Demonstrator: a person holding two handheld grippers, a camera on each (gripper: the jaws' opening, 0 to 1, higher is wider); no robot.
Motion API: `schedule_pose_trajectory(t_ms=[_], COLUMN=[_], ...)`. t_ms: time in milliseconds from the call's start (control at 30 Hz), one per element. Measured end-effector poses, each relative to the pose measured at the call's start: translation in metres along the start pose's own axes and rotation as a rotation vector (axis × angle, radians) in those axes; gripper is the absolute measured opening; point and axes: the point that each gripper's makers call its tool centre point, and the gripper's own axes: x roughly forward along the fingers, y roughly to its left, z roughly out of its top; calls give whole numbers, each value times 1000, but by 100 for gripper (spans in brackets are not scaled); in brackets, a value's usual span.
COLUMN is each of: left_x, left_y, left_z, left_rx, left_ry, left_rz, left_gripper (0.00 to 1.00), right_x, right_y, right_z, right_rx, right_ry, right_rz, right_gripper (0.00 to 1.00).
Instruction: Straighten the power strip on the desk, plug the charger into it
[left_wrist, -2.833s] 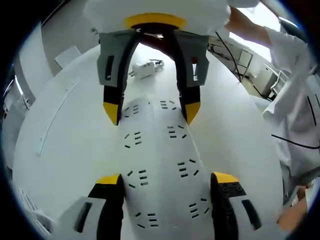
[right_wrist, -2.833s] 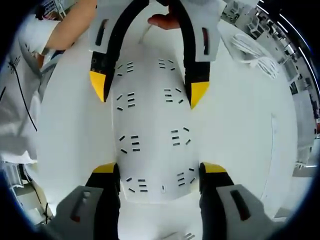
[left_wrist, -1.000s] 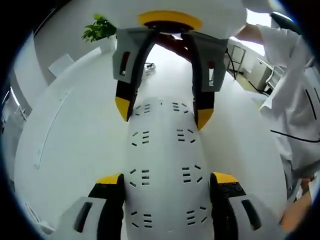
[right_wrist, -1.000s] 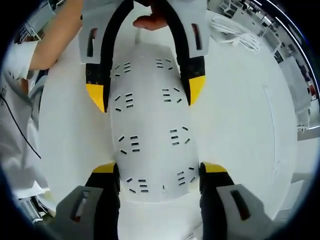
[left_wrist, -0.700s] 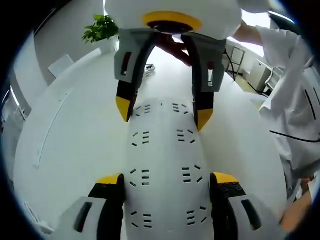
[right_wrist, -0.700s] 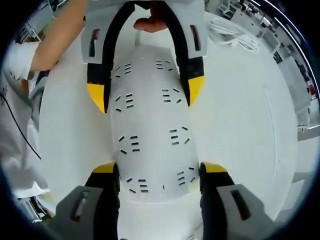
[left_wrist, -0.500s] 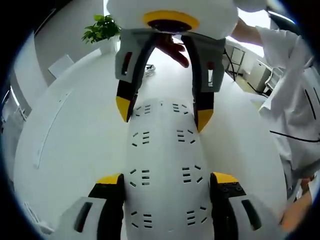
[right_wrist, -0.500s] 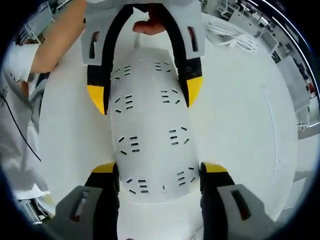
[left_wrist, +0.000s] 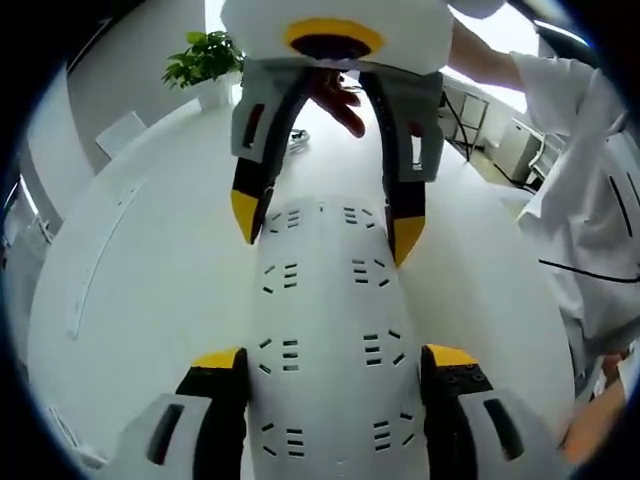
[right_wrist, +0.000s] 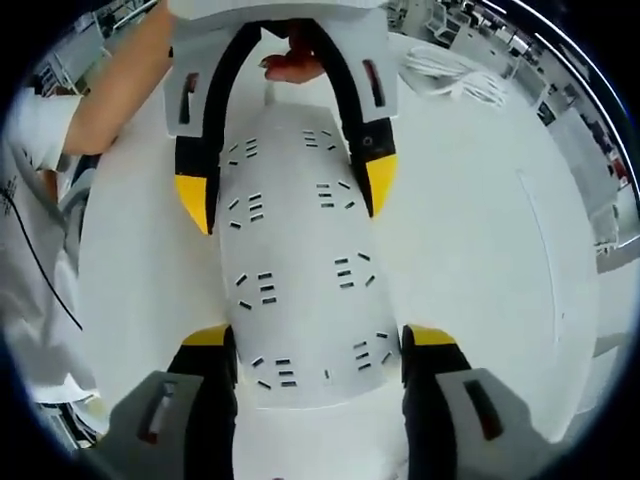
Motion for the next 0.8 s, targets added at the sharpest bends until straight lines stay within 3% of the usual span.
schedule_pose_trajectory(t_ms=[200,567,800], left_x=[2,-3,-5], left_y=[0,-3,-3], left_z=[2,7,18], left_rx=[24,27,36], left_ry=[-13,-43,-98], left_rz=[-12,-25,-23], left_gripper=[74,79,82], right_x=[1,-14,-39], right_y=[-1,-5,-16], right_z=[0,-3,5], right_rx=[39,134,275], right_ry=[-33,-166,-384], right_rz=[2,-6,-43], right_gripper=[69,72,75])
